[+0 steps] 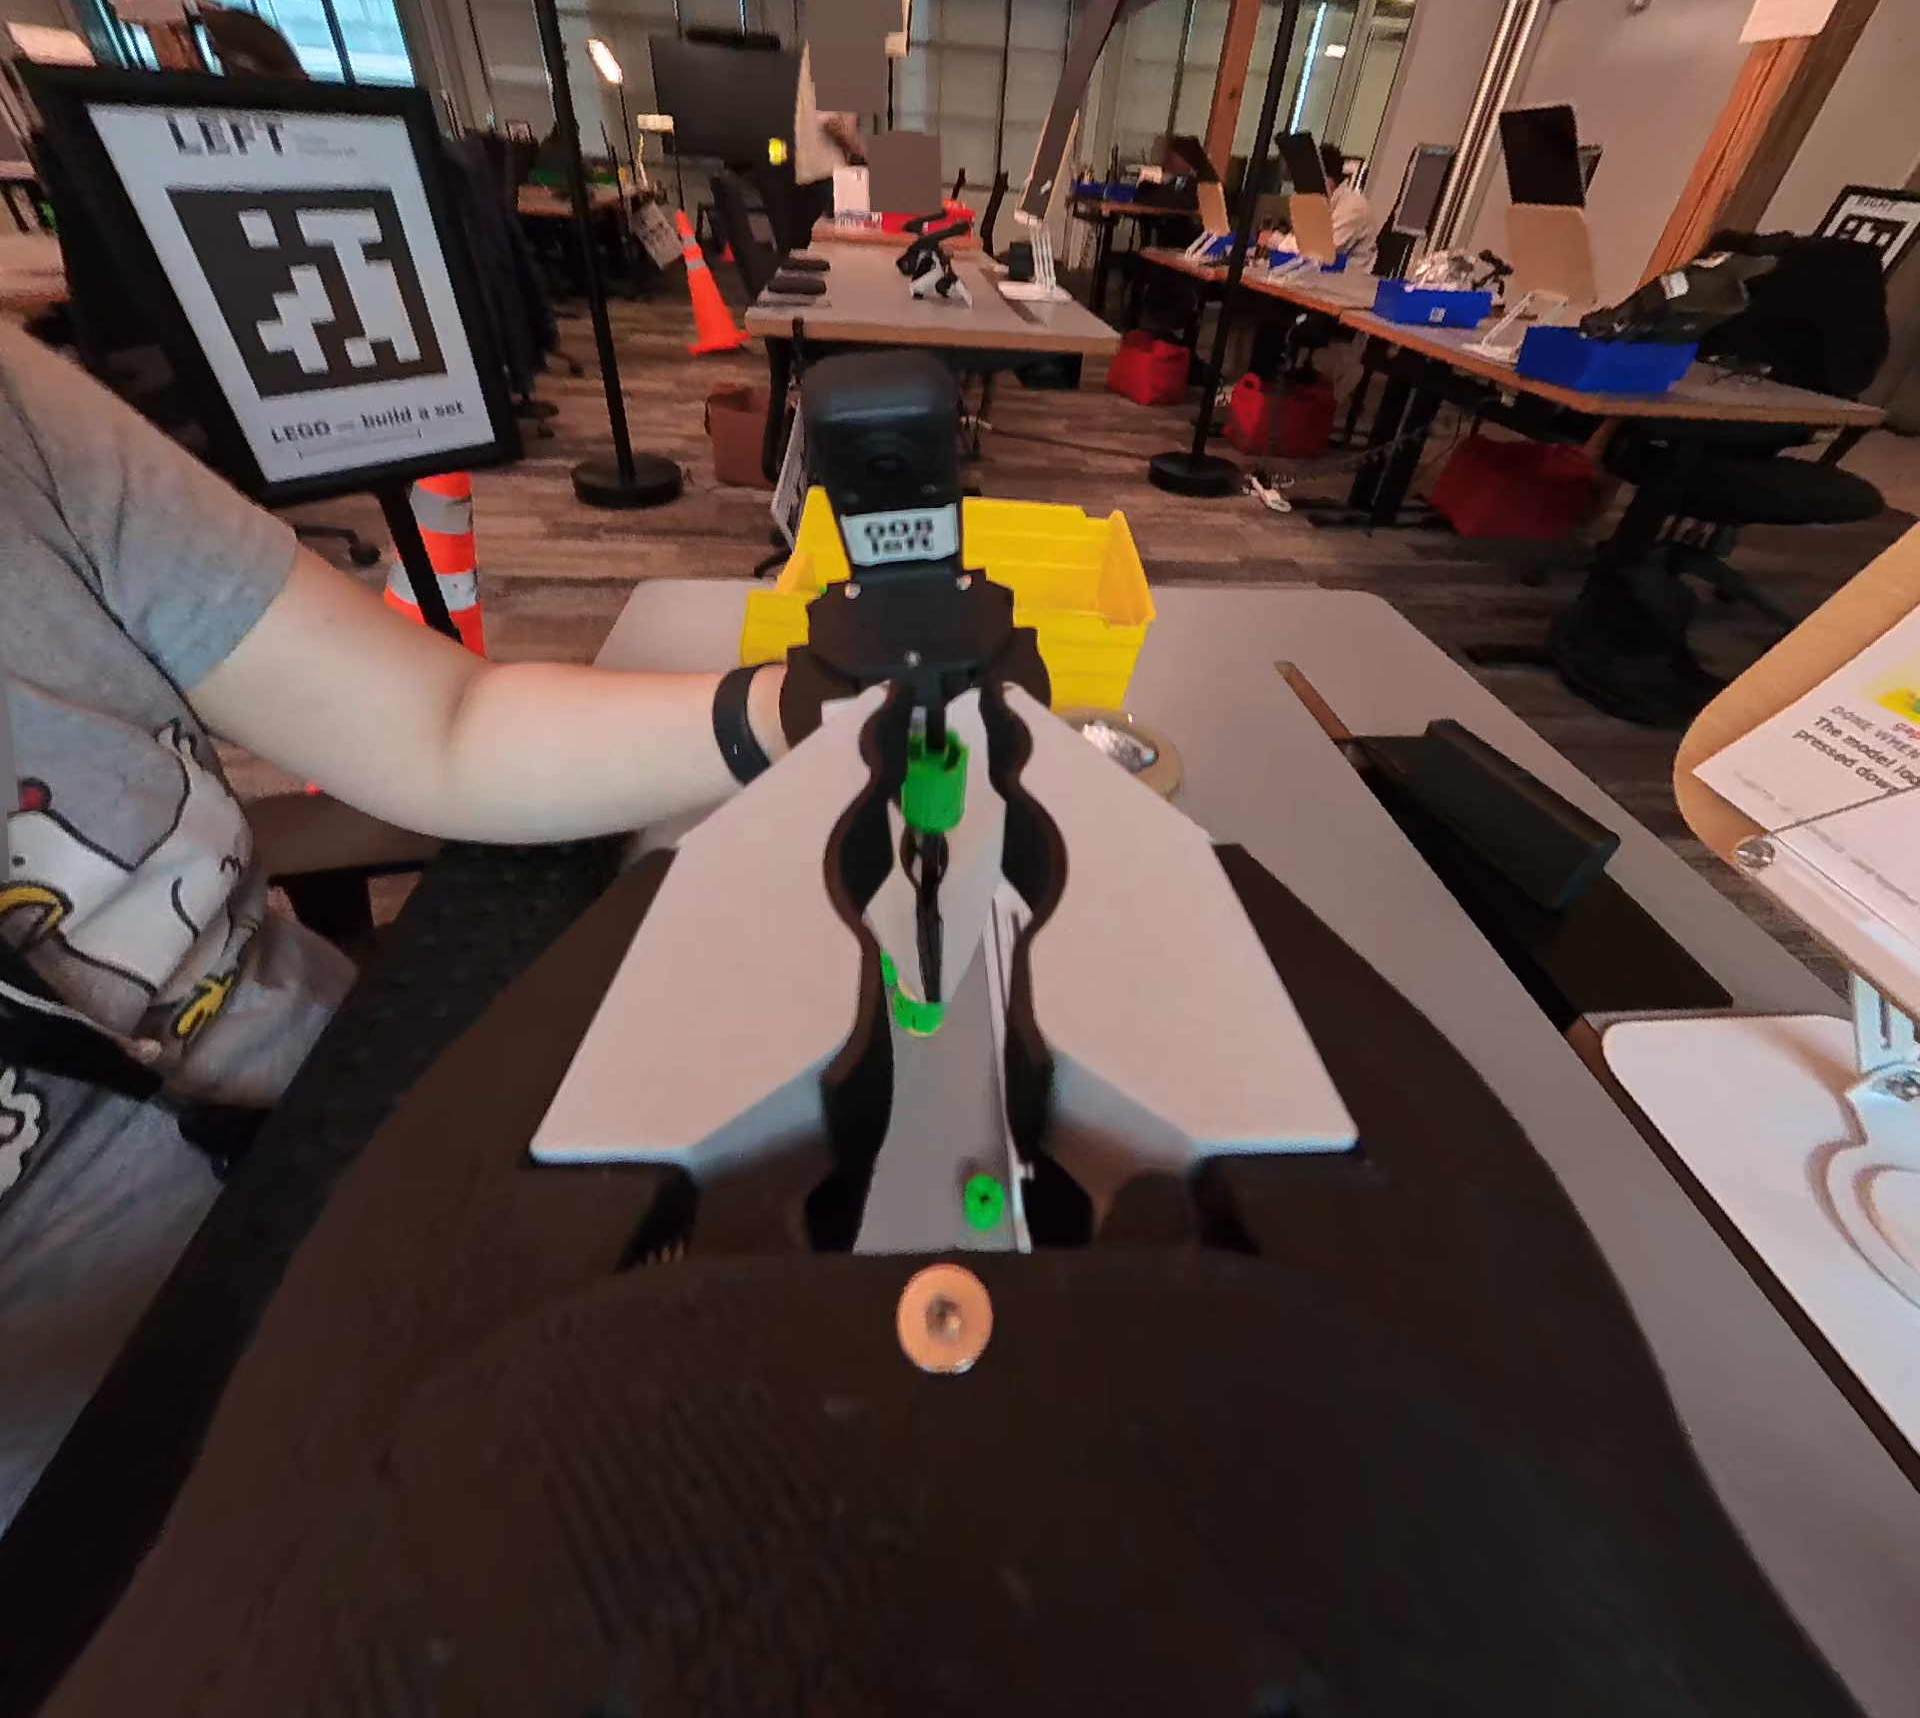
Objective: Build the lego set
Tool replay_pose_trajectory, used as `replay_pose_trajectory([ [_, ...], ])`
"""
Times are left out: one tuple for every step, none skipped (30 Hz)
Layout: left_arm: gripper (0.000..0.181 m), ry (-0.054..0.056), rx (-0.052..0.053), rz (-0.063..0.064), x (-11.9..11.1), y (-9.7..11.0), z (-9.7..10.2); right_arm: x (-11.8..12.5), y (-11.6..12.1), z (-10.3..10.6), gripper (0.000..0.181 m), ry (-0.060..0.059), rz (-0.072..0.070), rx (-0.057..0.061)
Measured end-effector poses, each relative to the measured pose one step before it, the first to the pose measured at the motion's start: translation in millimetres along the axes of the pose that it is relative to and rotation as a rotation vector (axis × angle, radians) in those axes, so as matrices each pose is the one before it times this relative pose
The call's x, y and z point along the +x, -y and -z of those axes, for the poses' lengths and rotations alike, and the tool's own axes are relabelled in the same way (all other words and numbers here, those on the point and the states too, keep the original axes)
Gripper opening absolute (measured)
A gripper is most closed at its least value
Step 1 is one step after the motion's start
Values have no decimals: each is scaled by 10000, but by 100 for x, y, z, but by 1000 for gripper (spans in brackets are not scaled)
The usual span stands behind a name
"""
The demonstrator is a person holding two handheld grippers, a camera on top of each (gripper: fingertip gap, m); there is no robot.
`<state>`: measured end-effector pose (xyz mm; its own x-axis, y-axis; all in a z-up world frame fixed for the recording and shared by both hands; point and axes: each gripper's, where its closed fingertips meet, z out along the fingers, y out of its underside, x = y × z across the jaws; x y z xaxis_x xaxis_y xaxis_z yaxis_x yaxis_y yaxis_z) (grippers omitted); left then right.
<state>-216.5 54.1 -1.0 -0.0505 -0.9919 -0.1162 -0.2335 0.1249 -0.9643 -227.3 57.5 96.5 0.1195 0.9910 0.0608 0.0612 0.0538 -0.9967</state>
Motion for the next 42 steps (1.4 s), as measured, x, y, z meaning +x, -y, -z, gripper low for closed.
replay_pose_trajectory([
  [0,5,-114,-61,4,-204,-5,-148,-493,200,14,25,173,-287],
  [0,46,-98,-21,-87,-164,11,-92,-475,197,14,-23,145,-276],
  [0,32,-49,11,-56,-78,23,-137,-482,140,15,8,113,-286],
  [0,18,-9,26,-37,-17,7,-100,-384,57,15,-14,86,-244],
  [0,33,3,26,-59,15,-19,53,-147,-28,15,-80,64,-112],
  [0,38,-23,15,-63,-28,-44,26,45,-153,15,-30,3,-11],
  [0,-59,-54,-10,116,-80,-78,-172,131,-260,15,117,-61,37],
  [0,-65,-104,-66,155,-162,-112,-246,34,-349,13,182,-83,-8],
  [0,99,-144,-129,-59,-214,-127,-208,-185,-396,13,166,-57,-117],
  [0,107,-141,-93,-83,-194,-113,-106,-407,-428,13,105,-22,-231],
  [0,-7,-83,7,45,-94,-93,23,-617,-412,13,29,-11,-335],
  [0,-38,17,38,67,45,-47,182,-631,-366,13,-57,-2,-326],
  [0,-28,71,28,38,106,-15,207,-481,-298,14,-59,-1,-204],
  [0,-39,65,30,45,87,18,111,-352,-232,14,19,-12,-107],
  [0,-24,33,29,2,52,34,-25,-161,-168,13,111,-20,8],
  [0,2,3,19,-30,-4,39,-108,94,-113,13,160,-8,155],
  [0,16,9,5,-49,13,47,-78,253,-58,13,137,2,238],
  [0,-2,44,5,-5,75,57,49,269,-41,13,68,-12,247],
  [0,-33,70,26,41,120,42,43,147,-36,10,67,-32,164],
  [0,-34,71,36,39,130,45,11,20,-41,8,71,-22,81],
  [0,-18,47,18,24,106,41,87,-59,-49,8,13,-13,32],
  [0,-4,8,-6,7,45,25,105,-48,-54,8,-12,5,30],
  [0,11,-24,-15,0,-5,2,1,42,-49,8,40,1,77],
  [0,1,-14,-8,1,-6,3,-69,106,-58,9,75,-2,101],
  [0,-25,-2,12,42,10,-6,-40,119,-66,10,57,-13,102],
  [0,-16,5,18,21,31,-17,-51,22,-78,10,65,-41,33],
  [0,-6,20,6,11,44,1,-41,-84,-81,9,58,-39,-28],
  [0,-9,17,5,24,39,13,21,-147,-70,7,7,-9,-61],
  [0,2,-6,4,0,-9,5,-77,-77,-39,4,73,-45,-17],
  [0,-9,-16,1,4,-33,9,-95,-39,-26,4,113,-151,1],
  [0,-15,12,22,17,11,2,62,39,-8,4,22,-124,41],
  [0,-20,51,48,11,82,12,179,129,35,4,-79,-14,108],
  [0,-54,103,63,57,180,36,158,194,30,5,-76,47,156],
  [0,-63,115,74,68,199,59,-1,160,20,5,17,21,128],
  [0,-30,88,55,19,167,67,-138,108,28,3,81,-20,55],
  [0,-17,71,22,1,125,83,1,75,8,3,12,-104,5],
  [0,-7,60,16,3,107,68,16,99,-2,4,24,-143,21],
  [0,7,61,15,-18,109,67,59,137,-21,3,-8,-16,102],
  [0,12,62,15,-16,135,60,40,150,-29,3,-18,123,158],
  [0,25,58,8,-20,121,60,42,126,-40,4,-29,104,122],
  [0,102,48,-43,-124,124,58,-4,76,-35,3,13,-23,40],
  [0,126,31,-91,-124,102,47,-119,74,-19,4,73,-83,-14],
])
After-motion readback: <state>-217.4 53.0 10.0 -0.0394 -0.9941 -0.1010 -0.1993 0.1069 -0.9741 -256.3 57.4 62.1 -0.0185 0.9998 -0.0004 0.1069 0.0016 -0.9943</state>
